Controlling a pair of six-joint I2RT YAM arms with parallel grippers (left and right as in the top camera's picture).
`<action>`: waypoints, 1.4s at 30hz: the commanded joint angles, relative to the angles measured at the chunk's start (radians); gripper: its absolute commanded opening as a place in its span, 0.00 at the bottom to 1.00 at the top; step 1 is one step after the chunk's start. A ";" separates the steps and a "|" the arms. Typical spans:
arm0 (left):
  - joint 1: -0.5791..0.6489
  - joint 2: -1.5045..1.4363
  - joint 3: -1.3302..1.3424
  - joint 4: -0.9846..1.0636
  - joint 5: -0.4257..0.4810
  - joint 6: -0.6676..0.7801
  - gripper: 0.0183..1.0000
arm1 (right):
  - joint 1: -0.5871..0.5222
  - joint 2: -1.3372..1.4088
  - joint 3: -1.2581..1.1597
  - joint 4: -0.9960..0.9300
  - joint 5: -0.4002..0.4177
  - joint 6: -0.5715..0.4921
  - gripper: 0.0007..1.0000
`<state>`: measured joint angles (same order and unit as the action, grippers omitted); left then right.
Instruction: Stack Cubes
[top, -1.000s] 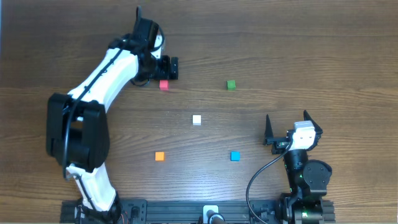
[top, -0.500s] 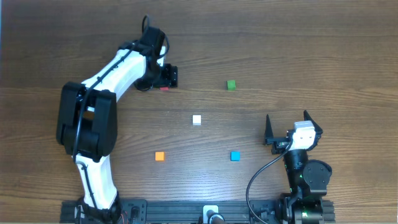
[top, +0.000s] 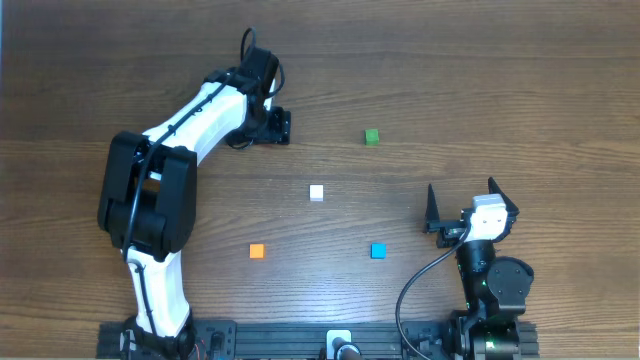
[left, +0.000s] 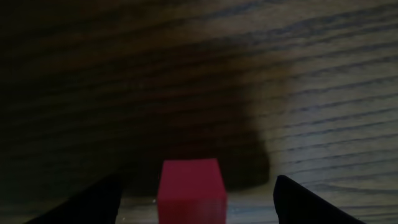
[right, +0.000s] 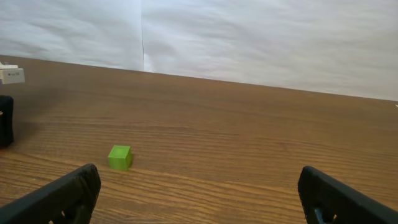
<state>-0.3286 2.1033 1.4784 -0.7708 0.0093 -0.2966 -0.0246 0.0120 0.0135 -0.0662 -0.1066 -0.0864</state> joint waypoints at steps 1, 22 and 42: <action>0.003 0.018 0.013 -0.008 -0.038 -0.023 0.77 | -0.004 -0.006 -0.008 0.002 -0.001 -0.005 0.99; 0.003 0.018 0.013 -0.003 -0.045 -0.027 0.31 | -0.004 -0.006 -0.008 0.002 -0.001 -0.005 0.99; -0.207 -0.287 0.014 -0.211 -0.070 -0.374 0.02 | -0.004 -0.006 -0.008 0.002 -0.001 -0.005 0.99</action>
<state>-0.4515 1.8488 1.4796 -0.9707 -0.0261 -0.5274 -0.0246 0.0120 0.0135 -0.0662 -0.1066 -0.0864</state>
